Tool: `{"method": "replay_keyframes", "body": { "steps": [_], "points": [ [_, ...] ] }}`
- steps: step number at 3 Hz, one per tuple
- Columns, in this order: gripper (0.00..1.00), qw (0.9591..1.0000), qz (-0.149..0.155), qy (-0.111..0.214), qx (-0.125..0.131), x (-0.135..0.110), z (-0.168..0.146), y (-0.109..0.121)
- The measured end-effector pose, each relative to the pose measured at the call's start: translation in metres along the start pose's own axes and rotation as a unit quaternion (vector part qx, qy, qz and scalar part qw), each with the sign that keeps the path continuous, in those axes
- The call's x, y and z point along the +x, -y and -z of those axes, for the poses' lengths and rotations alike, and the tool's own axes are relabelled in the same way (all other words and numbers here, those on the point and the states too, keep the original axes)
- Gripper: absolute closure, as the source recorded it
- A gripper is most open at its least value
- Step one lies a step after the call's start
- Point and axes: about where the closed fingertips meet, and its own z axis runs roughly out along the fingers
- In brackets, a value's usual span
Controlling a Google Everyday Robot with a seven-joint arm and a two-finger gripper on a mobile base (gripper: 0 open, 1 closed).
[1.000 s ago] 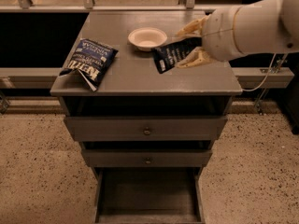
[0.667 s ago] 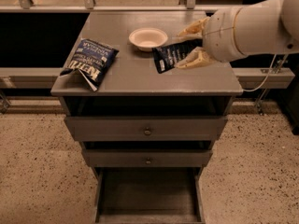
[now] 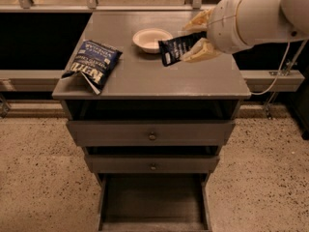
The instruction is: Pick rxbar blueberry from bottom drawer and place on counter
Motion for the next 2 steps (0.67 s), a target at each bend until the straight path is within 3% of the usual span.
{"method": "replay_keyframes", "body": {
  "steps": [1, 2],
  "points": [
    [1.00, 0.9980, -0.031, -0.043, 0.035, 0.015, -0.009, 0.034],
    [1.00, 0.9917, -0.078, -0.077, 0.068, 0.035, -0.009, 0.055]
  ]
}}
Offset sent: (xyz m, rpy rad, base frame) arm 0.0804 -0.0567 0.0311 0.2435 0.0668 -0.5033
